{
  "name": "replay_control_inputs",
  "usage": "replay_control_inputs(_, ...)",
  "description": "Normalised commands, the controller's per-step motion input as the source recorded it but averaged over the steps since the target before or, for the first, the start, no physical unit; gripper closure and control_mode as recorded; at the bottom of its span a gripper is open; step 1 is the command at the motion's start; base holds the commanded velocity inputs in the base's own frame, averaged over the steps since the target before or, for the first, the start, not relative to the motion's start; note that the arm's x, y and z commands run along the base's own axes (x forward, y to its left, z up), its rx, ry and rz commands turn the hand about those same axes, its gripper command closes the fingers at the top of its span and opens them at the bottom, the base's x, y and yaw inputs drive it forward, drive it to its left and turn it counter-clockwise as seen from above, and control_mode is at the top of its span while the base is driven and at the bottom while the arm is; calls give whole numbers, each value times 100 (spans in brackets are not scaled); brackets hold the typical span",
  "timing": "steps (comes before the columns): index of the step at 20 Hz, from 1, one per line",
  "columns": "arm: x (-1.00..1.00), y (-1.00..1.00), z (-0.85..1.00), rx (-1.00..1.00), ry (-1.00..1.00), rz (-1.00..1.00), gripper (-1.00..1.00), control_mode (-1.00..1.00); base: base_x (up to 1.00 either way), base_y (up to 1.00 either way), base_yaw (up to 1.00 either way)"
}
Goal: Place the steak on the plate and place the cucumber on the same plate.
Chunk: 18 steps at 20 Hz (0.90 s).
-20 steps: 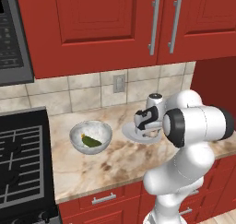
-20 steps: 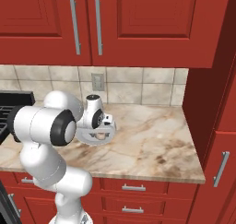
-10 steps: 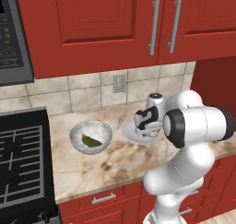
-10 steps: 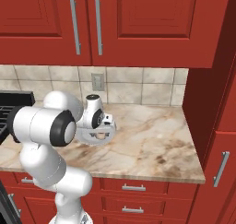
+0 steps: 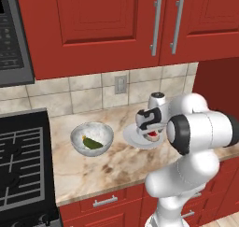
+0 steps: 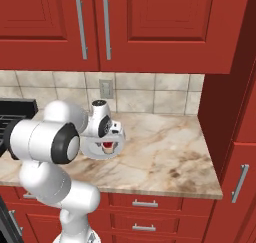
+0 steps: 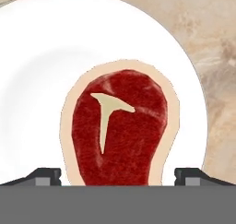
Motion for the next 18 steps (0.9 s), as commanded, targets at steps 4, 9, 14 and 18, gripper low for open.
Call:
replay_control_inputs(4,-21,1,35,-1,-9,0,-100,-100,0,0,0)
replay_control_inputs(9,-38,7,39,-3,-16,0,-100,-100,0,0,0)
replay_control_inputs(14,-40,41,16,0,-1,-5,-100,-100,0,0,0)
replay_control_inputs(18,-29,42,20,0,0,-3,-100,-100,0,0,0)
